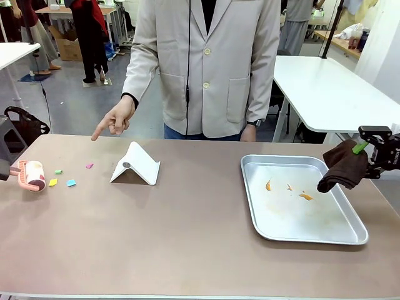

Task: Clean the surface of the table.
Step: If a person points to the right, clean the right side of the table with your right hand, and if they point to the left, clean the left side with your left hand.

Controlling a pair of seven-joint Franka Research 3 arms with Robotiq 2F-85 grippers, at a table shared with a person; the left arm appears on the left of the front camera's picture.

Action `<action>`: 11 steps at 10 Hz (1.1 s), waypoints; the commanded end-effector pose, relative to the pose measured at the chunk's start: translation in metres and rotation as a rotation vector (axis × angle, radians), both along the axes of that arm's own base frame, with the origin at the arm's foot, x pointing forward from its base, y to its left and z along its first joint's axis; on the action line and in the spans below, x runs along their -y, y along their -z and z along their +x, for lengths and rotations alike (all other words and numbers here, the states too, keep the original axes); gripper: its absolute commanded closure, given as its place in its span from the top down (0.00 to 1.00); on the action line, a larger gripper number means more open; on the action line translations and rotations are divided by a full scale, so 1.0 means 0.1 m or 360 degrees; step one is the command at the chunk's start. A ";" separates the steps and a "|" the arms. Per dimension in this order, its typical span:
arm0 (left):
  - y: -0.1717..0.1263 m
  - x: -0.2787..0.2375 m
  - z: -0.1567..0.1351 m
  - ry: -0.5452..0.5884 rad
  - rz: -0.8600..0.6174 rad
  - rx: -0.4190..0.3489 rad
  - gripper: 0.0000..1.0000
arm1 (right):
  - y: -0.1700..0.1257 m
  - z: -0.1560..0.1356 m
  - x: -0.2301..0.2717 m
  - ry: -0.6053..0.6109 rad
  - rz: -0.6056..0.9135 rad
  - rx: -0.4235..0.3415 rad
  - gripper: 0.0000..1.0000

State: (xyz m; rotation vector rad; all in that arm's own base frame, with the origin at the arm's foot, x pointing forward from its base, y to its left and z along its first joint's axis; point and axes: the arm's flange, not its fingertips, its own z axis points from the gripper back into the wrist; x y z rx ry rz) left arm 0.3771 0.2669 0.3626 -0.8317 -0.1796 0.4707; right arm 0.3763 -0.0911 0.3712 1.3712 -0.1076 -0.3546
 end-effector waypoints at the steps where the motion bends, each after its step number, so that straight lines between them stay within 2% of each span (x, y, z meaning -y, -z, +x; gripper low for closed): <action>1: 0.06 0.09 0.00 0.0038 0.0057 -0.0022 0.22 | -0.04 -0.01 0.02 0.0004 0.0015 -0.0002 0.00; 7: 0.34 0.38 0.13 0.0101 0.0145 -0.0088 0.22 | -0.04 -0.01 0.02 0.0004 0.0015 -0.0002 0.00; 11: 0.24 0.72 0.45 0.0170 0.0024 -0.0093 0.22 | -0.04 -0.01 0.02 0.0004 0.0015 -0.0002 0.00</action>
